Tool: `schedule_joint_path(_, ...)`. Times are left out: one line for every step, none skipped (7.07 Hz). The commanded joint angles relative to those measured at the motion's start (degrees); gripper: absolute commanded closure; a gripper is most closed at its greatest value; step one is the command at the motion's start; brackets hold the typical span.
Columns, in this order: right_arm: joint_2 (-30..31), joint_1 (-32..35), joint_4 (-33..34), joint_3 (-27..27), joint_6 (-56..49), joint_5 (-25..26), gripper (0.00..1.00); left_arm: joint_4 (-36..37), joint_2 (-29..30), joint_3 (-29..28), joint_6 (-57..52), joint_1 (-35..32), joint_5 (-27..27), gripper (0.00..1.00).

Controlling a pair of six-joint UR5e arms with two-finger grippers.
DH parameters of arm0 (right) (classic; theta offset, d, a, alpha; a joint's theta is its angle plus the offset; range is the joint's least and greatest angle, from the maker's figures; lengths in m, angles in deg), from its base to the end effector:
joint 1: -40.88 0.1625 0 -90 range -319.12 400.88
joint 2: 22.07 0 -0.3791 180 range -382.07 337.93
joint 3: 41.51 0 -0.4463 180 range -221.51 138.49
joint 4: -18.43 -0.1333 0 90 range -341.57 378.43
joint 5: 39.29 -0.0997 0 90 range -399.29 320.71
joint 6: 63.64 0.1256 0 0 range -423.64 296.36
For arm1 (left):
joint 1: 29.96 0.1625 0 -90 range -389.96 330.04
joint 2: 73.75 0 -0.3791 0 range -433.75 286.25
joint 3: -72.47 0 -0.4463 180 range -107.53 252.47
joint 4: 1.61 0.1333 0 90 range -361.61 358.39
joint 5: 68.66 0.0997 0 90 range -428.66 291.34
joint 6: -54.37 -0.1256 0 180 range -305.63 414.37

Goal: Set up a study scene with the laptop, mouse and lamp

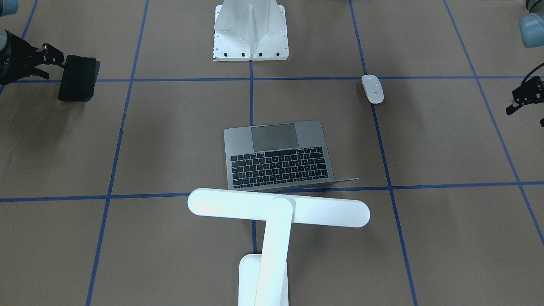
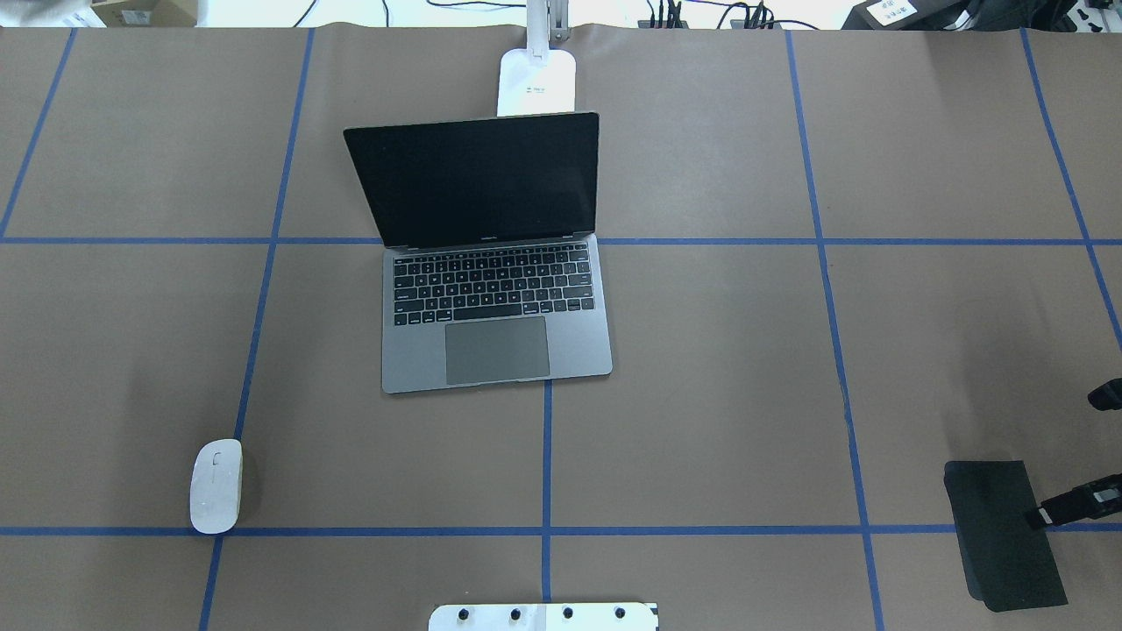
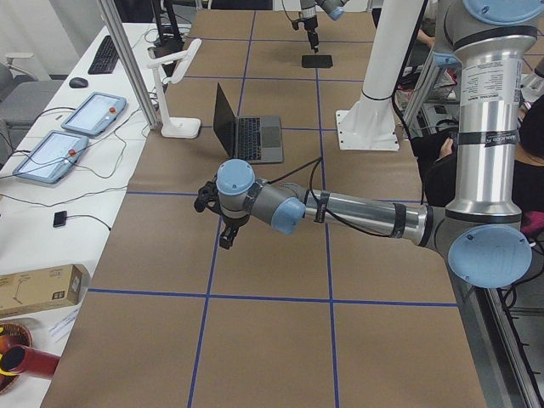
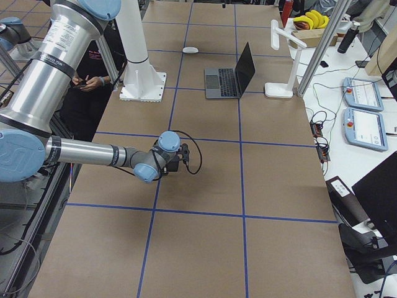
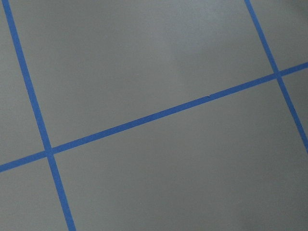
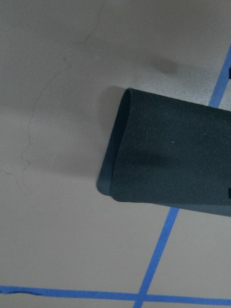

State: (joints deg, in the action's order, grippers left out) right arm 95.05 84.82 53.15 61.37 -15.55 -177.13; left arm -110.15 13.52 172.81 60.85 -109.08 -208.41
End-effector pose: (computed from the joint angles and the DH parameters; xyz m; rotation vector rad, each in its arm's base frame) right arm -0.2532 -0.2998 0.6078 -0.1257 -1.0358 -0.2666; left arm 0.0670 -0.5468 0.5110 0.2940 0.9089 0.2689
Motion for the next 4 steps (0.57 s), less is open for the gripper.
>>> schedule_joint_path(-0.5,-0.1,0.0,-0.1,1.5,-0.1,0.24,-0.9,0.0,0.0,-0.1,0.0,0.0,0.00)
schedule_joint_path(-0.8,-0.2,0.0,-0.8,1.5,-0.1,0.27,-1.2,-0.3,-0.1,-0.1,0.0,0.1,0.00)
schedule_joint_path(-1.6,-0.2,0.0,-1.9,1.4,-0.1,0.27,-1.2,-0.4,-0.1,-0.2,0.1,0.1,0.00)
schedule_joint_path(-2.2,-0.2,0.0,-2.3,1.5,-0.1,0.28,-1.2,-0.4,-0.1,-0.2,0.1,0.1,0.00)
